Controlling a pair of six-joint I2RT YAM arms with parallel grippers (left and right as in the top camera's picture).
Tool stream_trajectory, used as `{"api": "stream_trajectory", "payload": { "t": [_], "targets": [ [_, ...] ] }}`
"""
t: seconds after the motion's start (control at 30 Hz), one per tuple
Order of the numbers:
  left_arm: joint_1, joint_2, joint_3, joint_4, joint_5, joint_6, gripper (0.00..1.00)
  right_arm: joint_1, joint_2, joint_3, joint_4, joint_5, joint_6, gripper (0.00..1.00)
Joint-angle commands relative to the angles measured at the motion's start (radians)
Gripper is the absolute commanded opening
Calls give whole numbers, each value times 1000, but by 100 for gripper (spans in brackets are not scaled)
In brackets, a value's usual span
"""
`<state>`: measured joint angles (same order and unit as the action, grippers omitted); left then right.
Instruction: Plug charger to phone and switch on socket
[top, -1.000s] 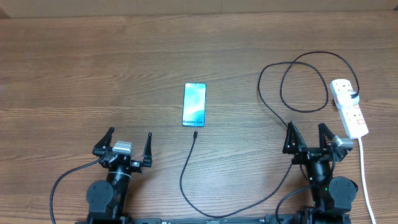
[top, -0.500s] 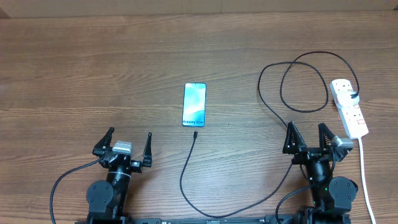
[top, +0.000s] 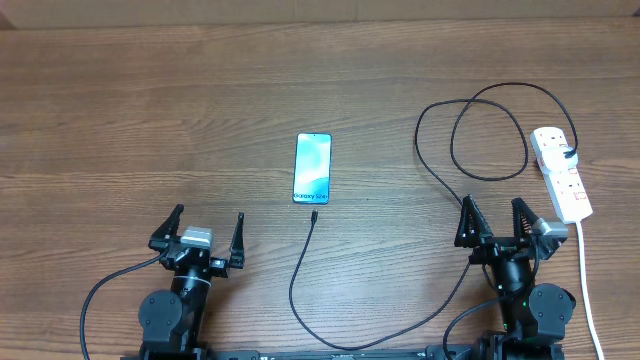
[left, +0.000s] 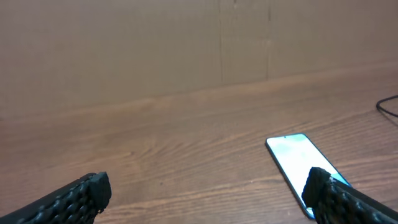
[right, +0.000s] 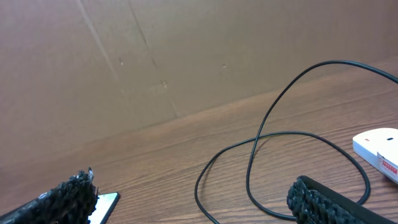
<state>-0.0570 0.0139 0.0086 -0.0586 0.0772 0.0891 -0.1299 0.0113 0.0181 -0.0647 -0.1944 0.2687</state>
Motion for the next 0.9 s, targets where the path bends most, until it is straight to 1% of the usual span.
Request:
{"api": "stream_trajectory", "payload": {
  "t": [0.0,0.13,0.23,0.37,0.47,0.63,0.77,0.87],
  "targets": [
    [6,-10,-3,29,28,-15,100,5,-7,-10,1,10,-5,100],
    [6,-9,30,33,131,-91,100,5,-7,-10,1,10,-5,100],
    [6,-10,78,24,170,-155,100,5,-7,-10,2,10,-5,100],
    [6,-9,200,-74,192,-229,100,5,-7,-10,1,10,-5,100],
    [6,-8,329,-189,239,-236,100,5,-7,-10,2,10,-5,100],
    [6,48,567,-364,245,-235,100,5,-7,-10,1,10,-5,100],
    [6,174,776,-473,253,-236,100,5,-7,-10,1,10,-5,100],
    [6,316,962,-597,273,-235,100,5,-7,-10,1,10,-5,100]
  ]
}}
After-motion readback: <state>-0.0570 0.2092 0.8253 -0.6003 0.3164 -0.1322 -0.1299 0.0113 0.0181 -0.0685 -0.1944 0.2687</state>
